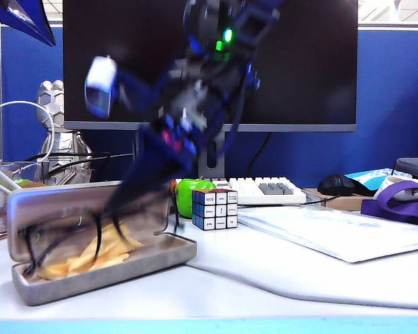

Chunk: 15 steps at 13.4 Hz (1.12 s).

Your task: Pick up the glasses, fold the temples of the glasses, place the glasses into the glasses case, and finally close the glasses case.

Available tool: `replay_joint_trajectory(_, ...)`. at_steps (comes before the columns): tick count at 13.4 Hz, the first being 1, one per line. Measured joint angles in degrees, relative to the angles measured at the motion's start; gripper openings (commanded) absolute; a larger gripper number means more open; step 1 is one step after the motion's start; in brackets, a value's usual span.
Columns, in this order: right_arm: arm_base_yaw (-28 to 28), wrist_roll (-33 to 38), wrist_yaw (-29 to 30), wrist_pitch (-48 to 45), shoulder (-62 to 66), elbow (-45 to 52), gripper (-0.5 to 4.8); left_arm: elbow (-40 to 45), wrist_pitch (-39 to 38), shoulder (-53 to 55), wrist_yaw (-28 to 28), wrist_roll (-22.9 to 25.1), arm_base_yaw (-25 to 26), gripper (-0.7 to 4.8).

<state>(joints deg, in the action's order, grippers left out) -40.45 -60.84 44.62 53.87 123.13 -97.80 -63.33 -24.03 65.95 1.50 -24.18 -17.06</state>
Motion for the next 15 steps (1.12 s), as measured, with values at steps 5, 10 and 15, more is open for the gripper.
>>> replay_joint_trajectory(5, -0.11, -0.59, 3.54, 4.24, 1.07, -0.17, -0.04, 0.02, -0.98, 0.0, 0.0, 0.0, 0.0, -0.05)
replay_joint_trajectory(10, 0.15, -0.7, 4.02, 9.97, 1.18, 0.17, -0.05, 0.02, -1.09, 0.22, 0.0, 0.0, 0.0, -0.05)
replay_joint_trajectory(15, -0.63, -3.26, -2.47, 7.37, 0.94, -0.11, 0.45, 0.04, -1.11, 1.27, 0.0, 0.0, 0.0, -0.05)
